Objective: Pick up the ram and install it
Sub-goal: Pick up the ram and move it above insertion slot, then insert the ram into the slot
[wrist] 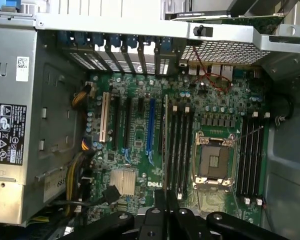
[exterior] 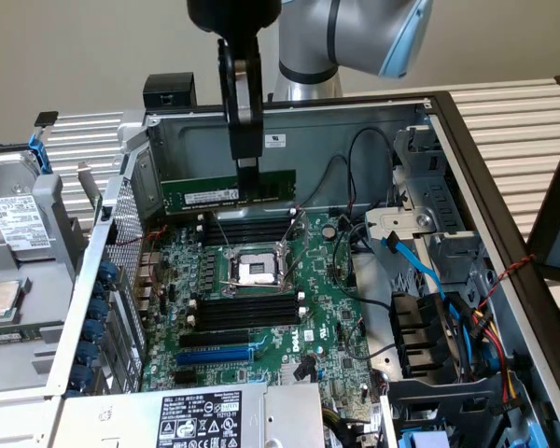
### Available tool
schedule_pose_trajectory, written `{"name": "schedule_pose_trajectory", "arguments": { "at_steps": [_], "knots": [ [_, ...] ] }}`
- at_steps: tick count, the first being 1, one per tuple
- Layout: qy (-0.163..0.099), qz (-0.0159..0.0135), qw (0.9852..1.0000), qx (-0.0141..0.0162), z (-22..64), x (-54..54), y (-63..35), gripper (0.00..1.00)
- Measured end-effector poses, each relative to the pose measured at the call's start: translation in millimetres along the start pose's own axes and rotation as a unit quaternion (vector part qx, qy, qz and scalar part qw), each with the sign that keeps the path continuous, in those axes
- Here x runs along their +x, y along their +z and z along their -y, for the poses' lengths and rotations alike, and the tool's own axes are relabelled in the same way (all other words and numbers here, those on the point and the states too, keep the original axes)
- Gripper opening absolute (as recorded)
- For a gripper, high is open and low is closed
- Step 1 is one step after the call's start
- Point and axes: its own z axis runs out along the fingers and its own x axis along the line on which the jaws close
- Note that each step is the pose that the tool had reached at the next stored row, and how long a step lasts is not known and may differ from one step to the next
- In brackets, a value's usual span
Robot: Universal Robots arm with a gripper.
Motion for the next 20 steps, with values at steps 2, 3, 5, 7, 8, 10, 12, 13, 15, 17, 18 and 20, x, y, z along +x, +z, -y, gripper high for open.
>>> {"name": "schedule_pose_trajectory", "arguments": {
  "at_steps": [2, 3, 5, 7, 8, 10, 12, 13, 15, 17, 18, 20],
  "knots": [
    [0.0, 0.0012, 1.0, -0.0039, 4.2, 0.3, 0.0, 0.13],
    [0.0, 0.0018, 1.0, -0.0046, 4.4, 0.3, -0.1, 0.13],
    [0.0, 0.0019, 1.0, -0.0053, 4.4, 0.3, 0.0, 0.13],
    [0.0, 0.0019, 1.0, -0.006, 4.4, 0.3, -0.1, 0.13],
    [0.0, 0.0019, 1.0, -0.0063, 4.4, 0.3, -0.1, 0.13],
    [0.0, 0.0019, 1.0, -0.007, 4.4, 0.3, 0.0, 0.13],
    [0.0, 0.0019, 1.0, -0.0077, 4.4, 0.4, 0.0, 0.13],
    [0.0, 0.0019, 1.0, -0.008, 4.4, 0.4, 0.0, 0.13],
    [0.0, 0.002, 1.0, -0.0087, 4.4, 0.4, 0.0, 0.13],
    [0.0, 0.002, 1.0, -0.0094, 4.4, 0.4, 0.0, 0.13],
    [0.0, 0.002, 1.0, -0.0097, 4.4, 0.4, 0.0, 0.13],
    [0.0, 0.002, 0.9999, -0.0104, 4.4, 0.4, 0.0, 0.13]
  ]
}}
